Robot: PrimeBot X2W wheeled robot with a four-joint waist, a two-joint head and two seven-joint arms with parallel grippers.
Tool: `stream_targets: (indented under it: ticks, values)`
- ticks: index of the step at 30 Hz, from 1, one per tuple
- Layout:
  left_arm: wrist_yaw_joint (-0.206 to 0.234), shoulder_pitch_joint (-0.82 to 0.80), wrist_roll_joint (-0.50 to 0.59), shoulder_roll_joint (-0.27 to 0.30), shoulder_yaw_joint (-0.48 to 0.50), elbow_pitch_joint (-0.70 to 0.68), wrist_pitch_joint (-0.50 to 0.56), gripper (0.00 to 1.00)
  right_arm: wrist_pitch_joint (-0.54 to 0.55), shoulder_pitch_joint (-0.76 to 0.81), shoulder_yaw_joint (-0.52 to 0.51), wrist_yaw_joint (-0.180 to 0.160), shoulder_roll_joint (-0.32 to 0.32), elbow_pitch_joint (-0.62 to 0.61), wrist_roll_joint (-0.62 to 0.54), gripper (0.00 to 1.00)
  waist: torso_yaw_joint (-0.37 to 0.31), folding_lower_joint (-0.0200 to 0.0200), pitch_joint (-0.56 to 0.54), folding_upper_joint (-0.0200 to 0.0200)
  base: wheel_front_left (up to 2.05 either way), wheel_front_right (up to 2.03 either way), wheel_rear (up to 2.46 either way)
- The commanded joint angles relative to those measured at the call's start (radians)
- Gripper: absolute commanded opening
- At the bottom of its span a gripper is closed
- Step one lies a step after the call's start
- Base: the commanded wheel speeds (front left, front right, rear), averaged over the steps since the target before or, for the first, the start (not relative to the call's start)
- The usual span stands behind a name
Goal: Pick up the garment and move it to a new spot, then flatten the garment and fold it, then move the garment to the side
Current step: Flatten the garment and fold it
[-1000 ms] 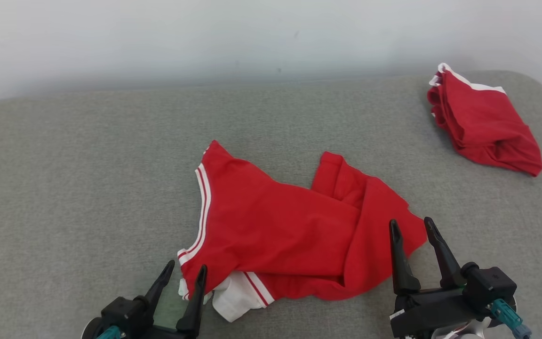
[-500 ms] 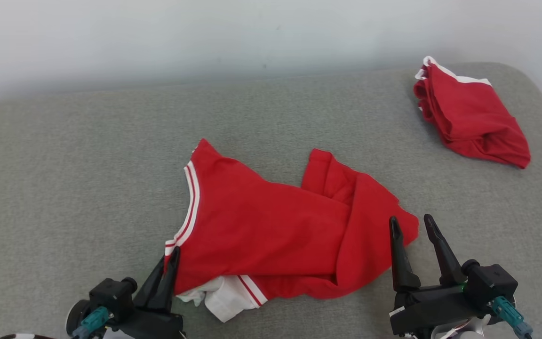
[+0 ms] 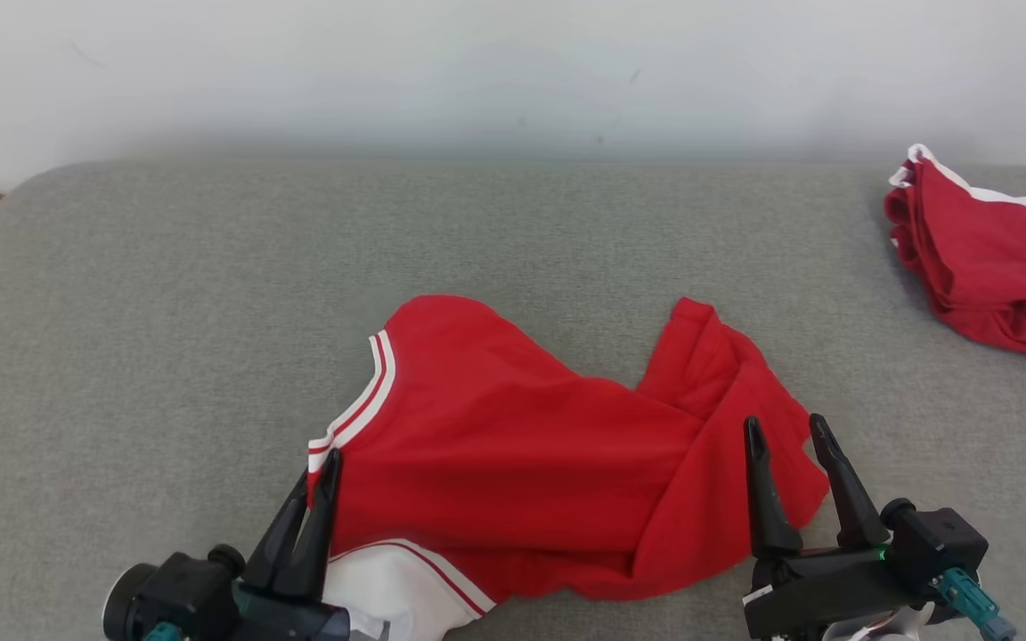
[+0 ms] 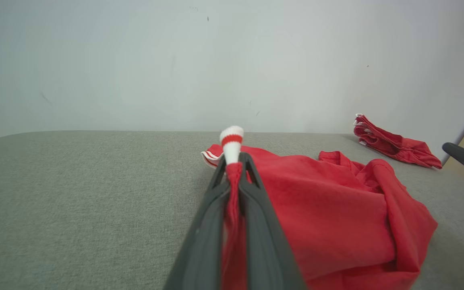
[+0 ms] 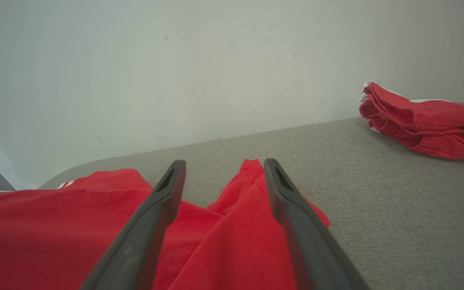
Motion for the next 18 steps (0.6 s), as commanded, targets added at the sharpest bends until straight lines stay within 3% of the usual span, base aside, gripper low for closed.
stream_targets:
  ticks: [1, 8, 18]
  values:
    - [0.008, 0.034, 0.005, 0.011, -0.005, -0.055, 0.027, 0.00, -0.001, 0.005, -0.001, 0.000, 0.000, -0.001, 0.004, 1.00, 0.023, 0.0000, -0.002, 0.0000, 0.00, 0.00, 0.00]
    - [0.017, 0.055, -0.016, 0.027, 0.013, -0.098, 0.054, 0.00, -0.001, -0.021, 0.001, 0.000, 0.000, 0.003, 0.004, 1.00, 0.003, 0.0000, 0.015, 0.0000, 0.00, 0.00, 0.00]
    - [-0.016, -0.079, -0.018, 0.078, 0.041, 0.080, -0.001, 0.00, -0.001, -0.049, -0.001, 0.000, 0.000, 0.020, -0.006, 1.00, -0.081, 0.0000, 0.057, 0.0000, 0.00, 0.00, 0.00]
